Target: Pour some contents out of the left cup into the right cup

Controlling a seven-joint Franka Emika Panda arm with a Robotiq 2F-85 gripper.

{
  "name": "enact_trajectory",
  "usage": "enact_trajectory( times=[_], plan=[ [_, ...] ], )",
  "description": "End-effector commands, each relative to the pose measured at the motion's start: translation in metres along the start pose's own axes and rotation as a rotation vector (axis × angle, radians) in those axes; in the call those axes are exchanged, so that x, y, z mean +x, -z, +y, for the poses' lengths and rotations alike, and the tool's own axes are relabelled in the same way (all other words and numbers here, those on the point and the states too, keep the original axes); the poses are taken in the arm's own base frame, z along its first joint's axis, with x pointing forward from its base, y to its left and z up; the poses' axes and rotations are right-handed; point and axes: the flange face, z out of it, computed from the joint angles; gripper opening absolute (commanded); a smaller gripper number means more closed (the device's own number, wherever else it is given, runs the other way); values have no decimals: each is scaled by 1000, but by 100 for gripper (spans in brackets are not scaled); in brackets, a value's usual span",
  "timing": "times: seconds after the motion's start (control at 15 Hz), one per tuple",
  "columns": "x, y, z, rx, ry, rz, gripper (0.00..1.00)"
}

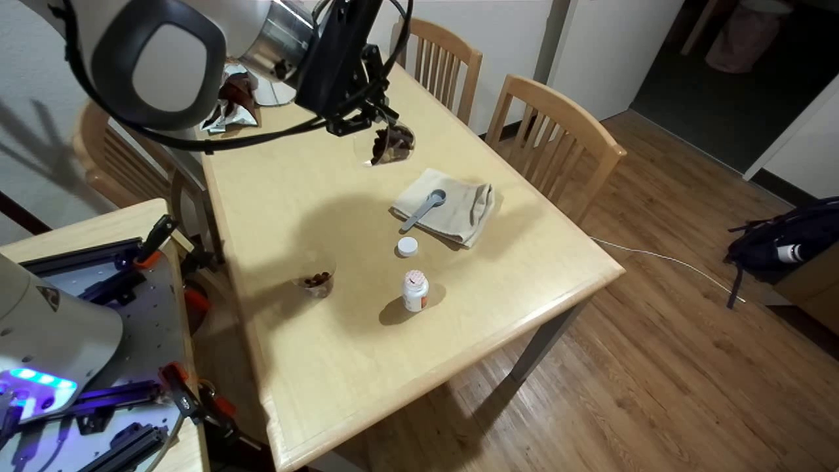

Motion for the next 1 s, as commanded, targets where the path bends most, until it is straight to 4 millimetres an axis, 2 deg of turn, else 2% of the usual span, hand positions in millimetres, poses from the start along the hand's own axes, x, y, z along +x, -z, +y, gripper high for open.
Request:
enact_trajectory(
  times=[0.0,0.27,0.67,0.73,0.93],
  plan=[
    [-10,0,-10,16,-2,-10,3],
    [-21,3,-17,18,25,-15,4],
    [-13,13,-14,-4,199,22,3],
    [-15,4,-21,23,172,18,4],
    [-13,8,-18,12,194,20,3]
  ],
)
